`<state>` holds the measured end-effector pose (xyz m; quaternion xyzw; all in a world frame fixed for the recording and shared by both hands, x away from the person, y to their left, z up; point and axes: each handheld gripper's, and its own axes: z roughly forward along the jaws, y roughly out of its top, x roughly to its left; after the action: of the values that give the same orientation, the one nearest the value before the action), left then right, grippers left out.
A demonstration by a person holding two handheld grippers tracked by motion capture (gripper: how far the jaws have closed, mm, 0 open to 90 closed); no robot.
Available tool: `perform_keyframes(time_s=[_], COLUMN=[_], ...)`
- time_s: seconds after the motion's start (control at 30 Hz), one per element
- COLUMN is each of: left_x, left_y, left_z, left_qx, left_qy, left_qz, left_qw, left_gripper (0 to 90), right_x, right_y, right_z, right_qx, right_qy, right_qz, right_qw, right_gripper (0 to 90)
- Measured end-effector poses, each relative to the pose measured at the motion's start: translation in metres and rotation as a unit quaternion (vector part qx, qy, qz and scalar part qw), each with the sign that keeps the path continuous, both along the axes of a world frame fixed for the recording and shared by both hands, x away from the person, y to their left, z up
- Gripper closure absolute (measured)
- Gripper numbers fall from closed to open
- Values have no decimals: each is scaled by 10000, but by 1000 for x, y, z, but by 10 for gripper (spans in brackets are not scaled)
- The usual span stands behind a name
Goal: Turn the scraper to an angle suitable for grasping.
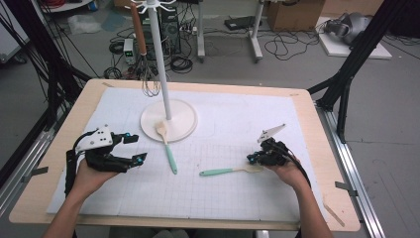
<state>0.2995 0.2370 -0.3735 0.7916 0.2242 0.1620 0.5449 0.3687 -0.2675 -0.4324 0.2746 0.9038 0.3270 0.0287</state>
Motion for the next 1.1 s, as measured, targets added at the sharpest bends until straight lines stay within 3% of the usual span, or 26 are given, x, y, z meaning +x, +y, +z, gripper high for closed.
perform_keyframes(time_s=[0.3,0.67,0.83,1.1], left_x=[0,1,1,1], left_y=[0,-1,-2,-1], left_z=[0,0,-1,0], left_qx=[-20,-15,-6,-9], left_qy=[0,10,16,13], left_qz=[-1,-30,-50,-38], left_qw=[10000,10000,10000,10000], left_gripper=[297,297,297,296], right_x=[-3,2,3,-2], right_y=[-2,7,-1,-3], right_z=[2,-1,-2,1], right_qx=[103,87,137,85], right_qy=[164,20,130,283], right_qz=[177,258,198,438], right_qw=[9997,9996,9996,9986], right_gripper=[893,891,892,894])
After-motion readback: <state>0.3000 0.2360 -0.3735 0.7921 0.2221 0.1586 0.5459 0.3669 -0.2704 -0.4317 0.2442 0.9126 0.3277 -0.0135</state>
